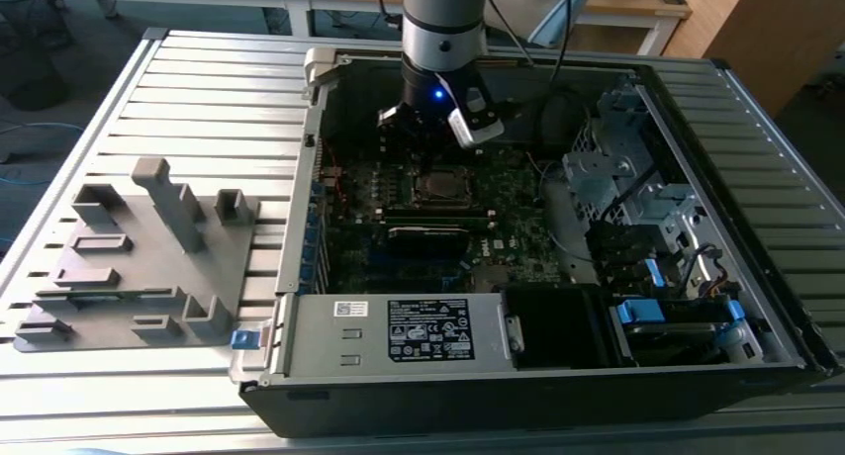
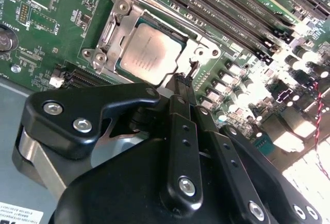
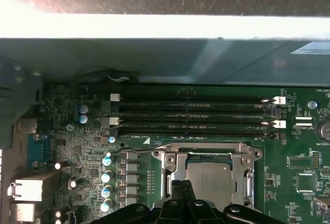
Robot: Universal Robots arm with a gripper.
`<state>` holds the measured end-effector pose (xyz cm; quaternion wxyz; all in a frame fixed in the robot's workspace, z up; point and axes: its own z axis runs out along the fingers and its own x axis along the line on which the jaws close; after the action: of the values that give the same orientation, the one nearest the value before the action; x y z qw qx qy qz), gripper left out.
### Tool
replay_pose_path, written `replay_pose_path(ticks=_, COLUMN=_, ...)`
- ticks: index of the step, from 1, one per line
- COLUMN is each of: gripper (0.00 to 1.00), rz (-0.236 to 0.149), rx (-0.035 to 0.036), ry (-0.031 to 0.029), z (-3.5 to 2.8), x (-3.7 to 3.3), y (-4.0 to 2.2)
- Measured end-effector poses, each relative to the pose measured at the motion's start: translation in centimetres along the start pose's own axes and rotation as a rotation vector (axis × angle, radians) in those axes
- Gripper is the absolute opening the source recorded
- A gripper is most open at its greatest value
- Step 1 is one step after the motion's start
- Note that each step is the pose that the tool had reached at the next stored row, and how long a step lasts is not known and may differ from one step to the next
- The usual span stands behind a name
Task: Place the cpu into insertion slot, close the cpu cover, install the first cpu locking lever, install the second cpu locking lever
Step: 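Install the first cpu locking lever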
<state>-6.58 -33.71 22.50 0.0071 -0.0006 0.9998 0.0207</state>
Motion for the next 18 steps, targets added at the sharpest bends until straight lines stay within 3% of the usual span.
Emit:
replay_pose_path(ticks=7, gripper=0.11, rz=0.0, rx=-0.0003, ry=0.0, z=-0.62, x=-0.01, y=0.02)
replay_pose_path(ticks=18, gripper=0.11, rz=0.0, rx=-0.0009, ry=0.0, z=-0.65, x=0.15, y=0.03)
